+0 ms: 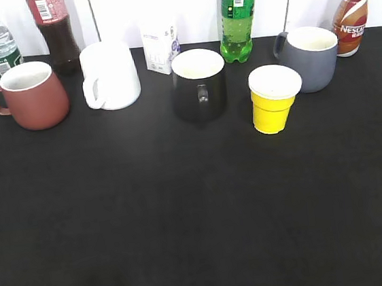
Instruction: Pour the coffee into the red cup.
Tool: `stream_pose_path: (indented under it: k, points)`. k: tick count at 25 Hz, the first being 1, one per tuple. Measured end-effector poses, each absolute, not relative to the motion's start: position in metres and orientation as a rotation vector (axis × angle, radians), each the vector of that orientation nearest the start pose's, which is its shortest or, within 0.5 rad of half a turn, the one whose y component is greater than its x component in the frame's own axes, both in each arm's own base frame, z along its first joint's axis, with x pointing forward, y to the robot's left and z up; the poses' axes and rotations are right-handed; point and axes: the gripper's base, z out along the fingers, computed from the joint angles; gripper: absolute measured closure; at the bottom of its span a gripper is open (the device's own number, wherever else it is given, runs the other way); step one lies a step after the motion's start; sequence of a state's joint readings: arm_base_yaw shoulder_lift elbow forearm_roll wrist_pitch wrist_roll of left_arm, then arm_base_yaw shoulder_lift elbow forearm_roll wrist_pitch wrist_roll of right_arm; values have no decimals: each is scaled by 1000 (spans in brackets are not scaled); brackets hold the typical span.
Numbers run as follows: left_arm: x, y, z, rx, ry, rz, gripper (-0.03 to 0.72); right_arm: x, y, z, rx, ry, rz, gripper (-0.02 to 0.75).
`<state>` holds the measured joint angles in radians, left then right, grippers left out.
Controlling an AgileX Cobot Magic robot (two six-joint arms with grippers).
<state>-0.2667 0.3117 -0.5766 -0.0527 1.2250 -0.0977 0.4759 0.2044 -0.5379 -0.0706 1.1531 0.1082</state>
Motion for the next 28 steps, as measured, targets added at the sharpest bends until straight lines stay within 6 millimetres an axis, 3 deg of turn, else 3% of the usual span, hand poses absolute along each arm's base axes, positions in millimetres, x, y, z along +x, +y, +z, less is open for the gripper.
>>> stream_pose_path:
  k: [10, 17, 28]
  points:
    - [40, -10, 278, 199, 2340, -172, 196, 25, 11, 276, -455, 2203, 266, 149]
    - [39, -16, 279, 312, 2323, -204, 197, 25, 11, 277, -469, 2197, 260, 149]
    - [39, -16, 279, 315, 2322, -206, 197, 25, 11, 277, -506, 2184, 242, 149]
